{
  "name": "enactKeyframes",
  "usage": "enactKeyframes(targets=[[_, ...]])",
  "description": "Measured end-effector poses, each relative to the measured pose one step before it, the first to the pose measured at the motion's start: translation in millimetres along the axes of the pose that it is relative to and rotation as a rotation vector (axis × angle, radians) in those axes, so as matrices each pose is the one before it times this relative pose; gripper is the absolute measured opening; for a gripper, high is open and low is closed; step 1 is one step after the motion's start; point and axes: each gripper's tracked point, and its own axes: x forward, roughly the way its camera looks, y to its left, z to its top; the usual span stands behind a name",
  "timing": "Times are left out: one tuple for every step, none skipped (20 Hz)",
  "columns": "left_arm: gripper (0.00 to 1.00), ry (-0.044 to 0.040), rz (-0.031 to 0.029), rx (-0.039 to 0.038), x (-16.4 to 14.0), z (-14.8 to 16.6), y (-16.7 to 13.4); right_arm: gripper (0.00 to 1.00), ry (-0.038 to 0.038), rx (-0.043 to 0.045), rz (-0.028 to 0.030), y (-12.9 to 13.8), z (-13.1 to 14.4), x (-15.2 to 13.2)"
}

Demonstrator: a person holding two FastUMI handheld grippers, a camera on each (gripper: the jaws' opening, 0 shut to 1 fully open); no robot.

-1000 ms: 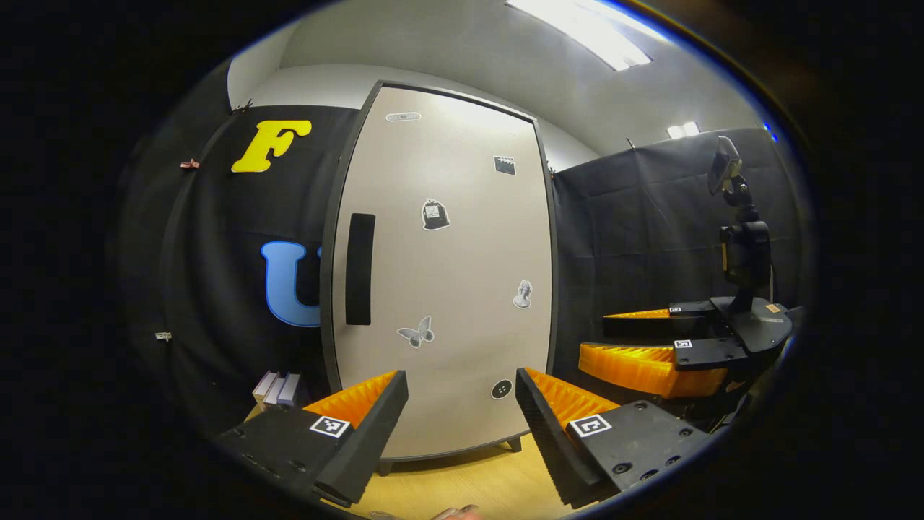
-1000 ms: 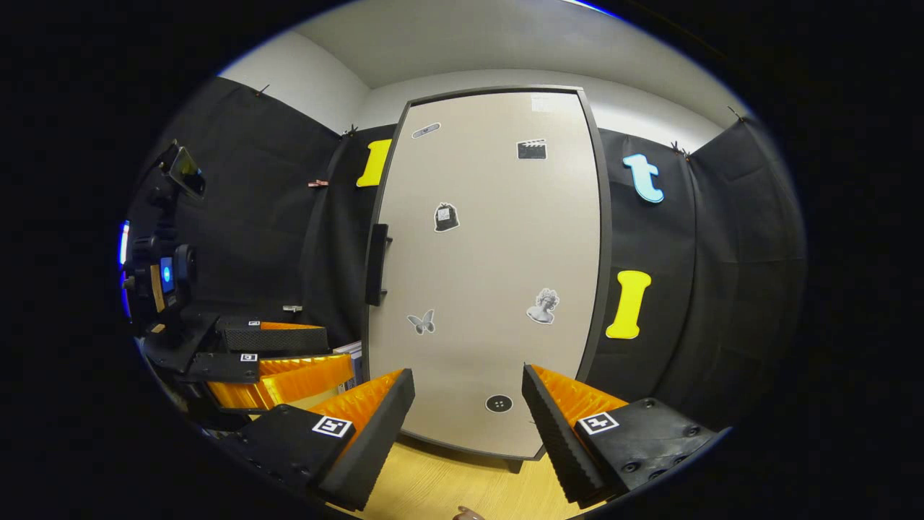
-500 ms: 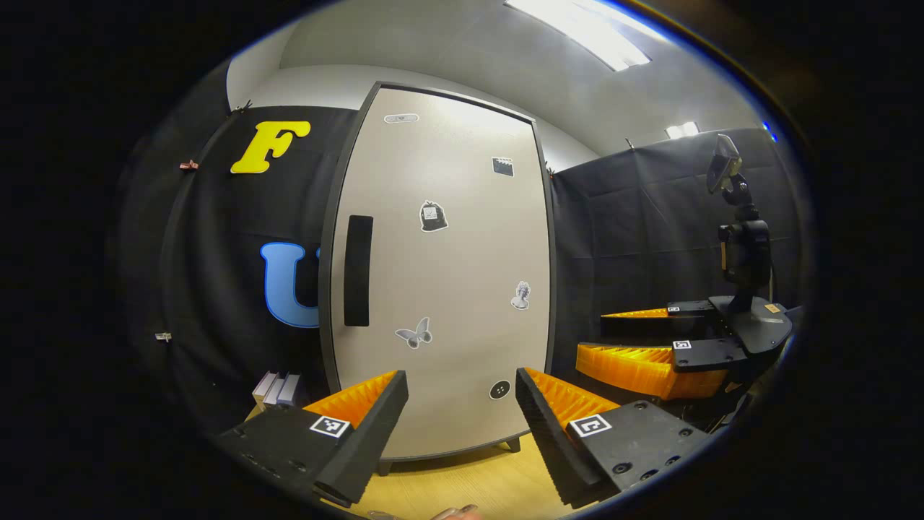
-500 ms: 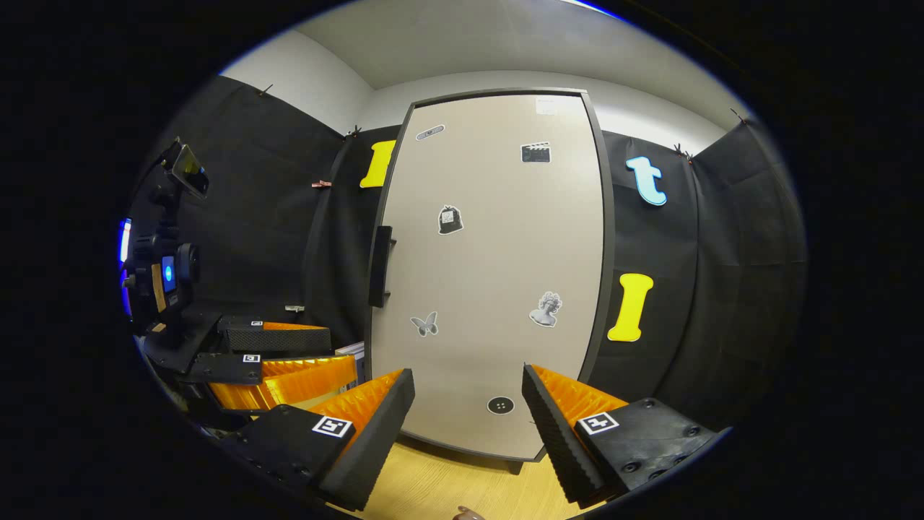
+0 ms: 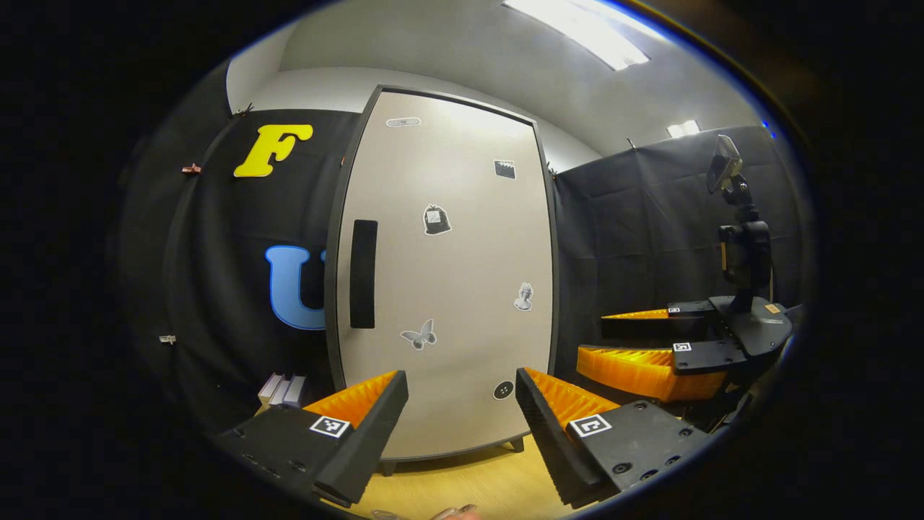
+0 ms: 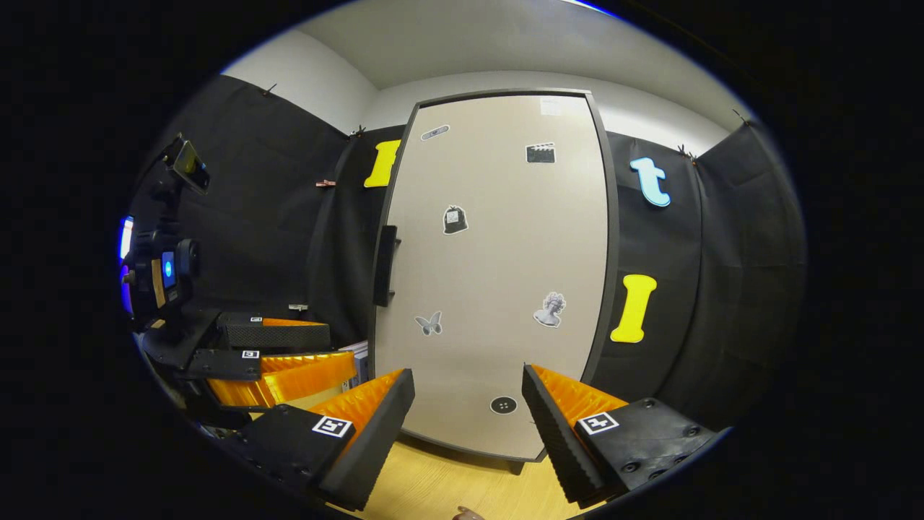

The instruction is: Open the cabinet door with the right hand, grasp the bottle in the cabinet with the left hand and place it on the coaster, then close the cabinet door with the right hand.

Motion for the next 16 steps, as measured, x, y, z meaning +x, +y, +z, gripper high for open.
enactKeyframes(targets=[[0.95, 0.00129, 0.00439, -0.00007, -0.5, 0.06, 0.89, 0.97, -0.00677, -0.00054, 0.00621, 0.86, 0.83, 0.76], [0.94, 0.00134, 0.00615, -0.00014, -1.03, -0.46, 1.06, 0.97, -0.00598, 0.00013, 0.00652, 0.78, 1.0, 0.7], [0.95, -0.00087, 0.00812, -0.00089, -1.65, 0.51, 1.42, 0.97, -0.00323, 0.00217, 0.00882, 1.37, 0.44, 0.59], [0.95, 0.00077, 0.01008, -0.00082, -2.33, 0.45, 1.63, 0.98, -0.00184, 0.00438, 0.01104, 1.7, 0.06, 0.1], [0.95, -0.00154, 0.01346, 0.0016, -3.64, 1.26, 2.59, 0.98, -0.00183, 0.00623, 0.01492, 2.81, 0.93, -0.35], [0.95, -0.00072, 0.01468, 0.0041, -4.71, 0.26, 2.53, 0.97, 0.00067, 0.00679, 0.01513, 2.85, 0.27, 0.08], [0.95, -0.00393, 0.01665, 0.00423, -4.57, 1.06, 3.43, 0.98, 0.00219, 0.00703, 0.01684, 4.6, -0.5, 1.24], [0.95, -0.00199, 0.01647, 0.00057, -3.35, 0.47, 3.96, 0.98, 0.00517, 0.00544, 0.01775, 5.44, -1.0, 2.68], [0.95, -0.00162, 0.01996, -0.00621, -2.18, 0.84, 4.9, 0.98, 0.00084, 0.00298, 0.01984, 3.87, -0.22, 2.64], [0.95, 0.00085, 0.01909, -0.00735, -0.24, -0.7, 5.23, 0.98, -0.00096, -0.00131, 0.01679, 3.28, 0.03, 2.8], [0.95, 0.00243, 0.02056, -0.00295, -3.0, -0.77, 5.67, 0.98, 0.0006, -0.0032, 0.01452, 2.22, -1.15, 4.73], [0.95, 0.00107, 0.02085, 0.0022, -3.03, -1.26, 5.08, 0.97, -0.00088, -0.00025, 0.01552, 3.57, -0.97, 5.11], [0.95, -0.00054, 0.02055, 0.00591, -2.67, 1.05, 5.99, 0.98, 0.00147, 0.00249, 0.01626, 5.08, -0.46, 7.12], [0.95, 0.00039, 0.01751, 0.00571, -2.51, 0.4, 5.64, 0.98, 0.0021, 0.0029, 0.01512, 4.88, -0.89, 6.53], [0.95, 0.00137, 0.01665, 0.00409, -1.08, 0.23, 5.19, 0.98, 0.00138, 0.00069, 0.01356, 4.15, -0.48, 6.47], [0.95, 0.00056, 0.01306, 0.00115, -1.58, -0.34, 4.11, 0.98, 0.00099, -0.00125, 0.01268, 3.51, 0.59, 5.2]])
